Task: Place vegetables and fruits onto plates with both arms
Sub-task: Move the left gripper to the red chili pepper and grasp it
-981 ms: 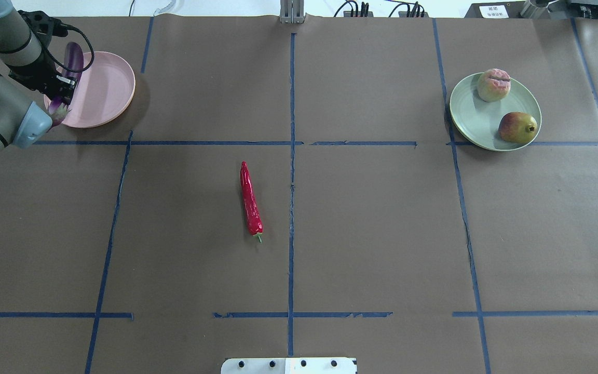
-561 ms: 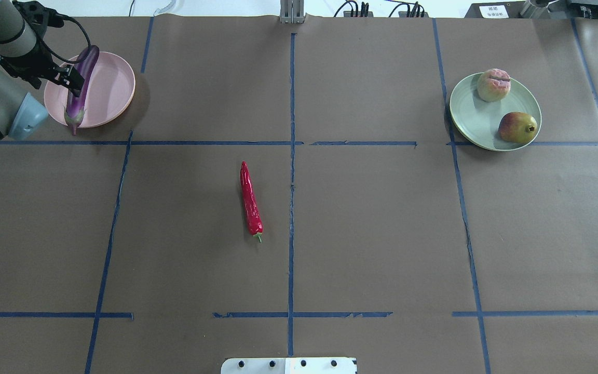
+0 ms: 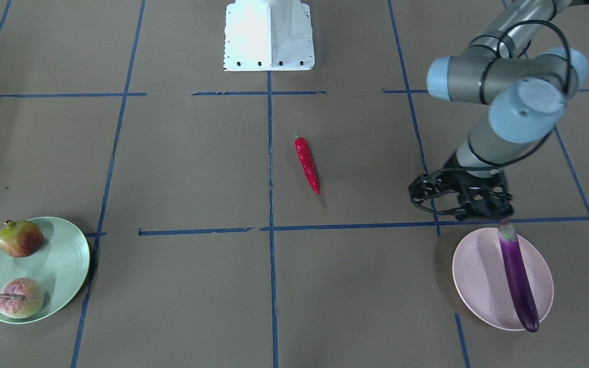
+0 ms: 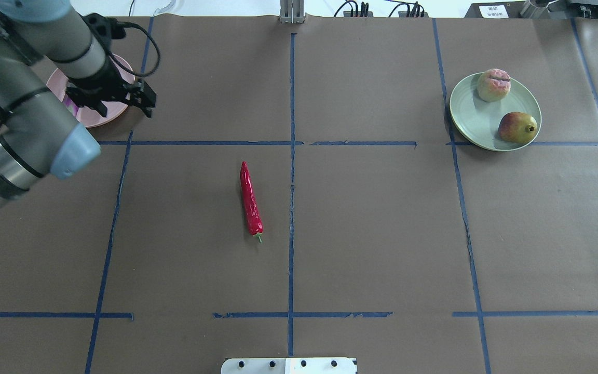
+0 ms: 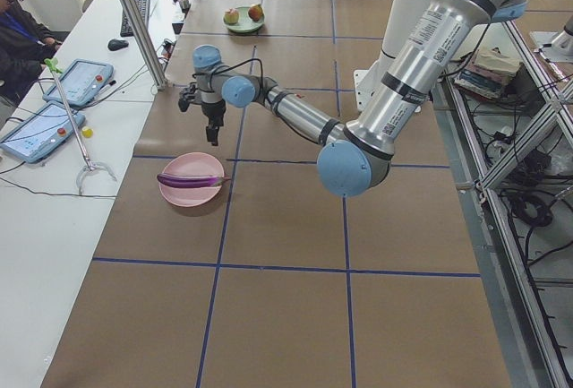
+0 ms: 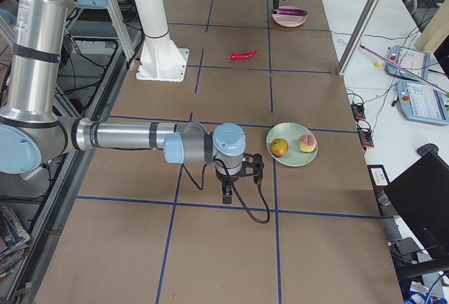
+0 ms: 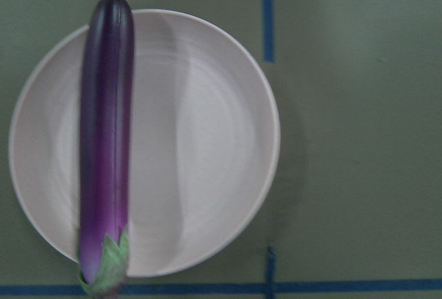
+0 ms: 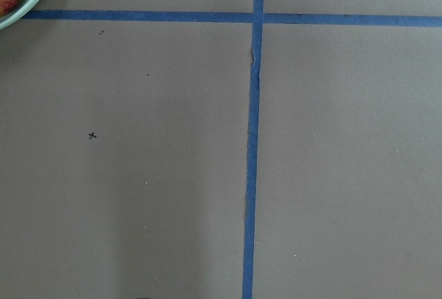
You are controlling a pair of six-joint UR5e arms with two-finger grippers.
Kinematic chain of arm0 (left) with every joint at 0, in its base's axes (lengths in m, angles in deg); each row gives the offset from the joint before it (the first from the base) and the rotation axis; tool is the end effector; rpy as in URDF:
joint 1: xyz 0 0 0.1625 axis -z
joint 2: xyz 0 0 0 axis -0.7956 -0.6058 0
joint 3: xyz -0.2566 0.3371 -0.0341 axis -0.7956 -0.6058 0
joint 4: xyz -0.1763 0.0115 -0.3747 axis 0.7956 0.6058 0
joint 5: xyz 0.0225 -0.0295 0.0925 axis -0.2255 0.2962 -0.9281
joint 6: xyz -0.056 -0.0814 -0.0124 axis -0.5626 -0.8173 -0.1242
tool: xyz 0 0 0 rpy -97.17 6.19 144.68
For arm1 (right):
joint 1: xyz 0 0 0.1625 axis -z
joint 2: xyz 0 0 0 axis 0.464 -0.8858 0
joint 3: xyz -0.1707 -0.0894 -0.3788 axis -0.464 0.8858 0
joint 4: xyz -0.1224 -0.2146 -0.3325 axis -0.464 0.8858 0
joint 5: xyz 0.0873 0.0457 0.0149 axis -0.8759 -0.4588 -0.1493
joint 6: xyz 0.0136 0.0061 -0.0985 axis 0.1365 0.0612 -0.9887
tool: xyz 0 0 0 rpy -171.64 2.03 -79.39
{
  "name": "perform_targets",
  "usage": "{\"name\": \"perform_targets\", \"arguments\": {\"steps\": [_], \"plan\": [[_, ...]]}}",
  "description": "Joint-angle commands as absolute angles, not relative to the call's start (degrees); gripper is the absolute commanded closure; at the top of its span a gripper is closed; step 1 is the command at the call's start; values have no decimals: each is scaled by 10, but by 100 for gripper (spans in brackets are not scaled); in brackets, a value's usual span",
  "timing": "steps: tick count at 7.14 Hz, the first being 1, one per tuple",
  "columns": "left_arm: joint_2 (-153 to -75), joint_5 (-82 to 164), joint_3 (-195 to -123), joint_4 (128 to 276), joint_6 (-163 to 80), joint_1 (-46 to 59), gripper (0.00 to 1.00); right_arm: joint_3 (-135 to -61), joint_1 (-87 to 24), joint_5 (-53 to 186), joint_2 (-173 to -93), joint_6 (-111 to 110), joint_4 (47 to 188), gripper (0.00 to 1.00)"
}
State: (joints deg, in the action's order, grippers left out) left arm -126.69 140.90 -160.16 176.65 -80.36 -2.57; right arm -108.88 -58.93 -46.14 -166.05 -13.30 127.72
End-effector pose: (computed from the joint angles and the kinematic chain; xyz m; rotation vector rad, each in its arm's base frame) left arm 0.3742 -0.5751 0.3147 0.0272 0.8007 -0.0546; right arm 0.0381 -0.4034 0.6342 0.0105 -0.7982 -0.0187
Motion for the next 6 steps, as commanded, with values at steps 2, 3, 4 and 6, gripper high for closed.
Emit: {"name": "perform_targets", "arguments": {"steps": [2, 3, 4, 6], "plan": [[-1328, 1276, -1595, 1762, -1023, -202, 0, -1089, -589, -461, -1661, -134, 1277, 0], [-1361, 1268, -1568, 1761, -1048, -219, 0, -1089, -589, -461, -1661, -134, 1277, 0], [-1383, 1267, -1552, 1761, -1068, -235, 6, -1089, -589, -461, -1661, -134, 1277, 0], [-1381, 1267, -1550, 1761, -1069, -250, 37, -1088, -589, -460, -1661, -134, 1277, 0]]}}
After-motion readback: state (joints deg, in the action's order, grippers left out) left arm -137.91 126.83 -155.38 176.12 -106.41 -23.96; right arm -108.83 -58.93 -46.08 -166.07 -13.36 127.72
